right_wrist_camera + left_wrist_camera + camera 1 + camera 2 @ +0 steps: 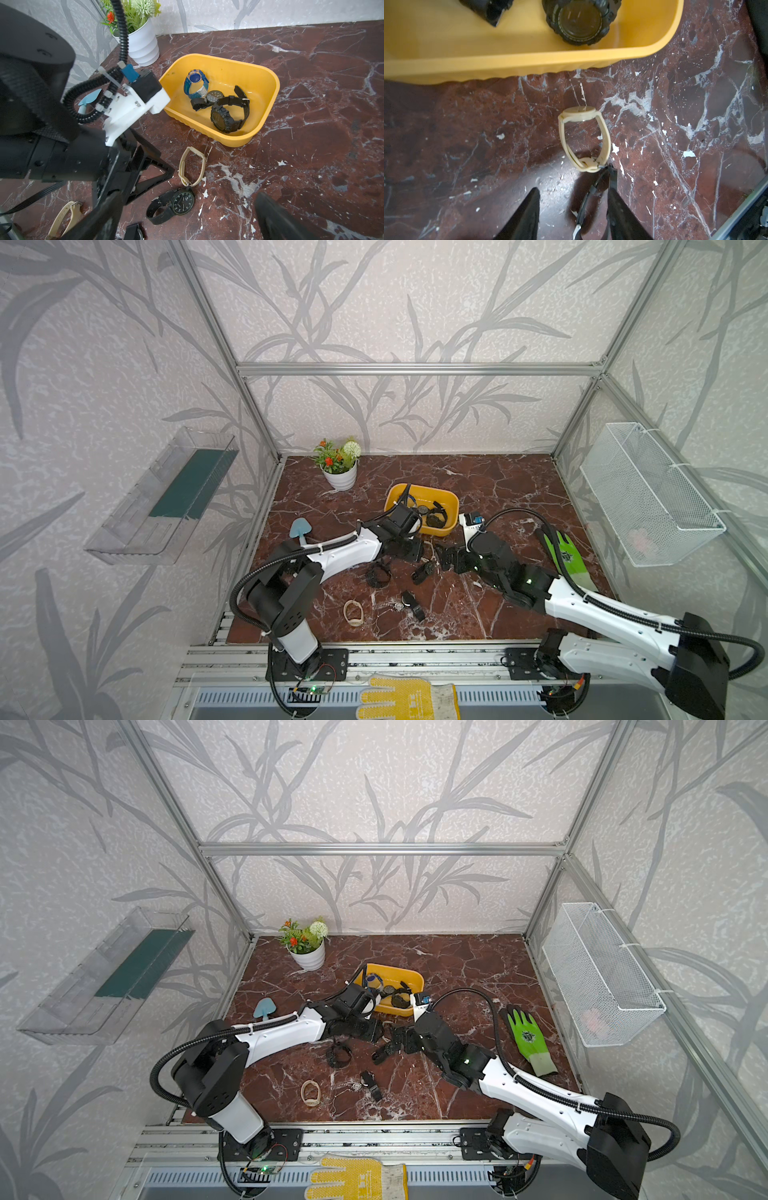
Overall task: Put the watch into the storage box
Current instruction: Pick up the watch at the center of the board.
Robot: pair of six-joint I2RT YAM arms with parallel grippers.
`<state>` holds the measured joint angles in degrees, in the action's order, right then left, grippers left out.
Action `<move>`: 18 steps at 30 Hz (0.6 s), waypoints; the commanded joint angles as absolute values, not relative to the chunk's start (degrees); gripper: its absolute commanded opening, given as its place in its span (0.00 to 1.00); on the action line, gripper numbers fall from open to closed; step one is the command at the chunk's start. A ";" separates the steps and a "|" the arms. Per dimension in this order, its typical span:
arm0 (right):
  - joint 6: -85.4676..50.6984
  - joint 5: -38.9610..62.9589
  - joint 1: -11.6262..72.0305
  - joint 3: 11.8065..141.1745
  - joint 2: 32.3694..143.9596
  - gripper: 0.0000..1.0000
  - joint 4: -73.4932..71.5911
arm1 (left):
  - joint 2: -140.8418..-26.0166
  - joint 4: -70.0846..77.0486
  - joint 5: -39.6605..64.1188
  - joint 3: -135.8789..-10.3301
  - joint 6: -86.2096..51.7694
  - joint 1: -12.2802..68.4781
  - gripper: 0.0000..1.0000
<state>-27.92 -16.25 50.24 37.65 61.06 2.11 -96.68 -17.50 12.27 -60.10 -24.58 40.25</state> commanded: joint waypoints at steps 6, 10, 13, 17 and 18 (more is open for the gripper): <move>-28.57 -15.26 50.19 35.39 59.88 0.99 4.46 | -101.10 -16.70 10.88 -63.32 -24.79 40.44 0.44; -28.21 -15.04 50.09 34.44 59.91 0.99 4.92 | -103.03 -17.14 10.87 -64.39 -24.45 40.43 0.39; -27.50 -14.90 50.14 35.28 61.05 0.99 5.63 | -103.95 -16.94 10.85 -64.75 -24.43 40.43 0.38; -27.77 -13.72 50.09 35.21 62.13 0.99 4.71 | -104.75 -17.05 10.61 -65.52 -24.43 40.43 0.37; -27.89 -13.50 50.13 35.23 62.30 0.99 4.65 | -105.05 -17.13 10.51 -65.77 -24.42 40.43 0.36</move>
<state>-27.86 -14.41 50.24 34.94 61.69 4.62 -104.25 -16.64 11.62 -63.88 -24.45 40.25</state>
